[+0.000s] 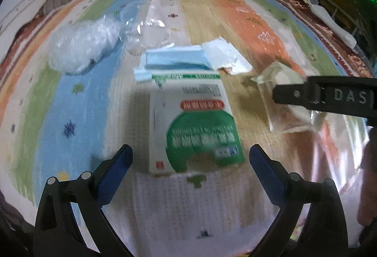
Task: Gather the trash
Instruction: 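Close the left tool on the white eye-drop carton while the right tool grasps the translucent bag, then lift the carton and bag and carry both back over the bin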
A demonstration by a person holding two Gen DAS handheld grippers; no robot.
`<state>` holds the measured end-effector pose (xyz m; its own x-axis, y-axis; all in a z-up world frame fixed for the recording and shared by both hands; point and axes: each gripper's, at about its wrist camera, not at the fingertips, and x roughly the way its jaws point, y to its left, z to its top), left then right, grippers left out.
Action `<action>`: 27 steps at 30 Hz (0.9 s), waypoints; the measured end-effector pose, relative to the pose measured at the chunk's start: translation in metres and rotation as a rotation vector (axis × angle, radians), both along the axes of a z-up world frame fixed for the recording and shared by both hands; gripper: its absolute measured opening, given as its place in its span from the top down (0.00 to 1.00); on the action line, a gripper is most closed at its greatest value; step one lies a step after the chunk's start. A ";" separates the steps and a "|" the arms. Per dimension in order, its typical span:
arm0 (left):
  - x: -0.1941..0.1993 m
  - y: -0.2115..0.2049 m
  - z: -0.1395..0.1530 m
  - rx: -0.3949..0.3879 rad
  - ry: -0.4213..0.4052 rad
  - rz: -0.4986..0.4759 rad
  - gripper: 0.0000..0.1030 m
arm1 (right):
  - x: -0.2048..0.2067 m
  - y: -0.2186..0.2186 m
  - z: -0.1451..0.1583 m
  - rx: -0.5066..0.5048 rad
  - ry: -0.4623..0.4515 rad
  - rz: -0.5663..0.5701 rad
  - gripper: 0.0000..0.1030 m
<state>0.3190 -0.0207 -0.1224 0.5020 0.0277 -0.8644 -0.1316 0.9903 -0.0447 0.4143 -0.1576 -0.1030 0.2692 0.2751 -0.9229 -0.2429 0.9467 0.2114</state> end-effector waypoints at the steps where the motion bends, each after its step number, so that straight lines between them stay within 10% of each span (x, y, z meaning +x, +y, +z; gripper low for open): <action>1: 0.002 0.001 -0.002 0.007 0.002 0.004 0.06 | 0.000 0.000 0.000 -0.001 0.000 0.003 0.49; 8: 0.008 0.000 -0.006 0.038 0.007 -0.039 0.29 | -0.004 0.006 -0.003 -0.004 0.013 0.037 0.70; 27: 0.001 0.022 0.024 -0.126 0.160 0.056 0.30 | -0.011 0.006 0.030 0.041 -0.041 0.065 0.76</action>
<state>0.3203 0.0017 -0.0986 0.3587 -0.0621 -0.9314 -0.2016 0.9691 -0.1423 0.4031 -0.1512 -0.0726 0.2864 0.3311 -0.8991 -0.3130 0.9192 0.2388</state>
